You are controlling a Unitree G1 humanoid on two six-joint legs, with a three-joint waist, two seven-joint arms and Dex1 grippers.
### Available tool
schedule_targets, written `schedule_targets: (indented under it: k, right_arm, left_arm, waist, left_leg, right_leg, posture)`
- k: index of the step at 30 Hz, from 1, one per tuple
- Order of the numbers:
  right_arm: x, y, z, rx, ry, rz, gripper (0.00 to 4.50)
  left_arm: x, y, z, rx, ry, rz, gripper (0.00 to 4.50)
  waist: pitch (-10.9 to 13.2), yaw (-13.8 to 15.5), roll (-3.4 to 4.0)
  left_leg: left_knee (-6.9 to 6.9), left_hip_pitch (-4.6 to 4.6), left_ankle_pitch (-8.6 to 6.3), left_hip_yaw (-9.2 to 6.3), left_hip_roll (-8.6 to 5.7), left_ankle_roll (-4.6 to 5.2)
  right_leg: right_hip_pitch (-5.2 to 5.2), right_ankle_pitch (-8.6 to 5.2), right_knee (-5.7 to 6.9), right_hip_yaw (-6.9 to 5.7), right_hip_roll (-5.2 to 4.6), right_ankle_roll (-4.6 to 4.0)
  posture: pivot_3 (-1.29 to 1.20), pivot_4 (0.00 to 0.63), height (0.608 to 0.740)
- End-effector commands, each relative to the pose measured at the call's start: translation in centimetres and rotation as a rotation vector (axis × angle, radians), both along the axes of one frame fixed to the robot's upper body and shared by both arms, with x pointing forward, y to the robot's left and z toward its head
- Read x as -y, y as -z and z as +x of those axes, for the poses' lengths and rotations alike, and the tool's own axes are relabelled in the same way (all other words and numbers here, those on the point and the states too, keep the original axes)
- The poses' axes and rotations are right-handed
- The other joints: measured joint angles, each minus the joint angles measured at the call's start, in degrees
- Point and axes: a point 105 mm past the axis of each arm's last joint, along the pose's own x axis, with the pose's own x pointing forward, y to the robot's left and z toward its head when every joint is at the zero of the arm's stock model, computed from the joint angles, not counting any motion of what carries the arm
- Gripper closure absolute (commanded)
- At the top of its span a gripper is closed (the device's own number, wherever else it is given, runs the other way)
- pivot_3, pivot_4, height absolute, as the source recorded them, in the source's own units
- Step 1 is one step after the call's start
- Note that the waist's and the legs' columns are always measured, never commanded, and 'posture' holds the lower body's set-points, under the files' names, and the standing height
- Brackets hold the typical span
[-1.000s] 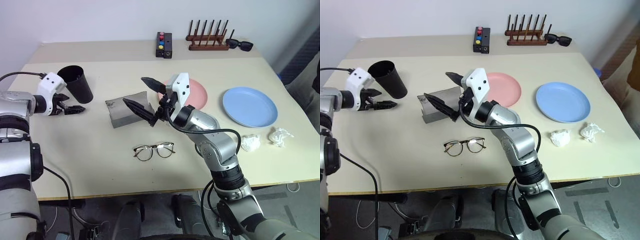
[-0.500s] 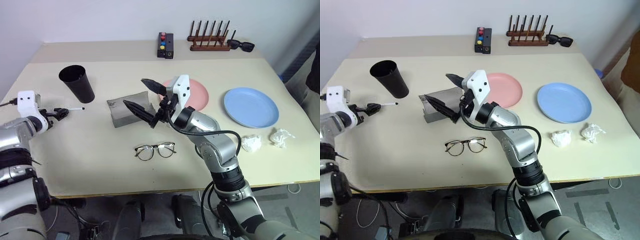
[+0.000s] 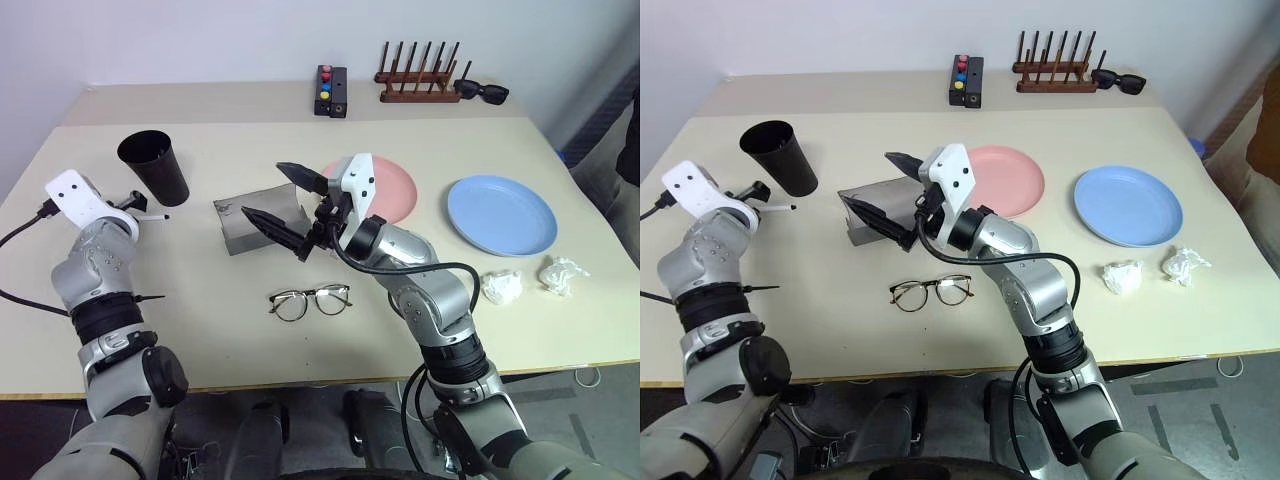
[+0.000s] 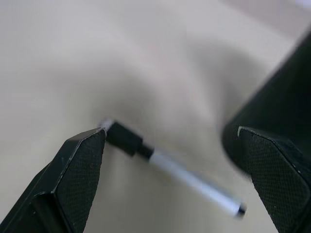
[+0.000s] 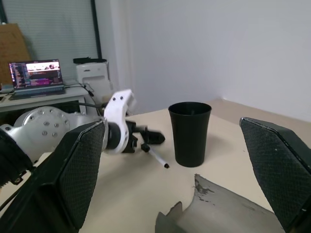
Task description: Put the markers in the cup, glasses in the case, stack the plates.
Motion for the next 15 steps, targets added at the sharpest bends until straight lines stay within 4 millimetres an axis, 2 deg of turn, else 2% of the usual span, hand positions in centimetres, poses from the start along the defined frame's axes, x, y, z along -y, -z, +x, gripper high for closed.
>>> schedule_targets:
  k: [1,5,10,15]
  right_arm:
    - [0.0,-0.7,-0.5,0.027,-0.009,0.023,0.0]
    - [0.3,-0.5,-0.4,0.024,0.008,0.023,0.0]
    - [0.6,-0.5,-0.4,0.024,0.021,0.024,0.0]
    - [0.6,-0.5,-0.5,0.024,0.024,0.024,0.0]
  left_arm:
    - [-0.3,-1.3,0.5,0.054,-0.071,-0.016,0.05]
    - [0.3,-0.3,1.3,-0.023,-0.169,-0.099,0.05]
    - [0.8,1.1,1.8,-0.147,-0.213,-0.146,0.05]
    - [0.9,2.3,1.4,-0.287,-0.271,-0.172,0.05]
  waist:
    - [0.0,0.0,0.0]
    - [0.0,0.4,-0.01]
    - [0.0,0.3,-0.01]
    - [0.0,0.1,-0.01]
  left_leg:
    - [0.0,0.0,0.0,0.0,-0.01,0.0]
    - [0.01,-0.02,0.01,0.01,-0.05,-0.01]
    - [0.02,-0.02,0.01,0.01,-0.09,-0.02]
    - [0.01,0.0,0.01,0.01,-0.09,-0.02]
  right_leg:
    - [0.01,0.0,-0.01,0.01,0.0,0.0]
    - [0.03,0.0,-0.03,-0.04,0.0,0.0]
    - [0.06,0.0,-0.05,-0.07,0.01,0.01]
    - [0.06,0.0,-0.04,-0.07,0.02,0.02]
  posture:
    - [0.0,0.15,0.735]
    - [0.0,0.15,0.735]
    - [0.0,0.15,0.735]
    - [0.0,0.15,0.735]
